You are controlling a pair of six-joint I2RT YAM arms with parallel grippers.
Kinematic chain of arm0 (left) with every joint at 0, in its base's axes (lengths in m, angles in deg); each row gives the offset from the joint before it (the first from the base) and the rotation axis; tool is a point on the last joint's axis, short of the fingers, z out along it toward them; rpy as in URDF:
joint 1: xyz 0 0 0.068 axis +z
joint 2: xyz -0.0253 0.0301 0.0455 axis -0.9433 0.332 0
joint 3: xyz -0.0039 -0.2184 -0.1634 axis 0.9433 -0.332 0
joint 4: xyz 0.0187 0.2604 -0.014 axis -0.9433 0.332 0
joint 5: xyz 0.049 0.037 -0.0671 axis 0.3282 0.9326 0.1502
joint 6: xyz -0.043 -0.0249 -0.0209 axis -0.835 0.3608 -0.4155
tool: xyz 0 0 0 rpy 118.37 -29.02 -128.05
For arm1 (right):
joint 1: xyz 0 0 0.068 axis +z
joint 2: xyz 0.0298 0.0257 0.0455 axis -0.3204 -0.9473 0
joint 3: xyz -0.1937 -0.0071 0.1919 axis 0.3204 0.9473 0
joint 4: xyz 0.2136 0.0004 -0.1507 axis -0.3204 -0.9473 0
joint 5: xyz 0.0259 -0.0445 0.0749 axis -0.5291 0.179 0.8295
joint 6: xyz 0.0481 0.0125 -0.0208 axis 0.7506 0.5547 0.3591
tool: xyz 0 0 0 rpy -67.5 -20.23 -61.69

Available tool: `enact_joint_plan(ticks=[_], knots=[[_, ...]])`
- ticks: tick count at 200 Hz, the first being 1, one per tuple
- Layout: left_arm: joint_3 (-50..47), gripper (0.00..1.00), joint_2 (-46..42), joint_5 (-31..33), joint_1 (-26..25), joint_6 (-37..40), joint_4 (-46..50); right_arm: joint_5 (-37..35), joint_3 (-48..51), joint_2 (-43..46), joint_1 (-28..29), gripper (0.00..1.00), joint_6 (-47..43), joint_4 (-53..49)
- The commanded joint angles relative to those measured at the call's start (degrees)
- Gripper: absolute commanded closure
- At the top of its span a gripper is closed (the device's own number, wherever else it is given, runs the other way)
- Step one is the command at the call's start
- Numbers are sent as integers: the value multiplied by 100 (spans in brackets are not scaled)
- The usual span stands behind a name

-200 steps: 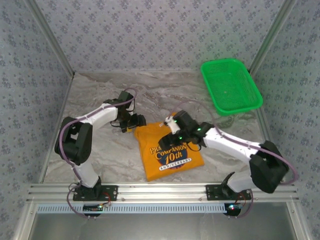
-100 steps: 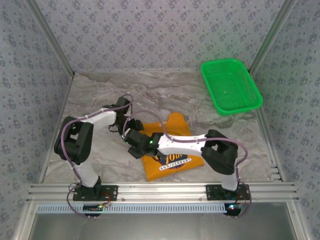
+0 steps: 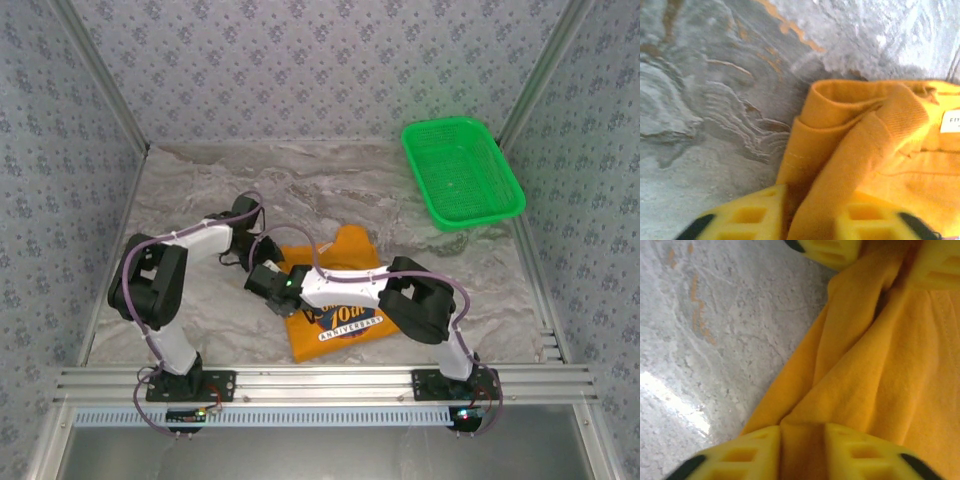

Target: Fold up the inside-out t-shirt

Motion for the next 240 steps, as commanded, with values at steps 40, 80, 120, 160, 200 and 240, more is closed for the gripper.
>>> enact_joint_plan(ticks=[40,80,120,160,200,240], knots=[[321,100,-30,-22,-8,154,153,22,441,529,92,100,111,164],[612,100,129,-102,0,288,-170,-124,1113,1394,124,100,144,825],[845,100,477,302,56,668,-527,5,1327,1743,144,100,-136,1351],[612,100,752,223,244,793,-1531,435,1188,1325,226,100,-325,1351],[609,83,1013,159,264,842,-2162,929,1162,1263,270,100,-675,1495],[630,54,915,131,362,837,-1933,525,1134,1573,47,88,-584,1212]])
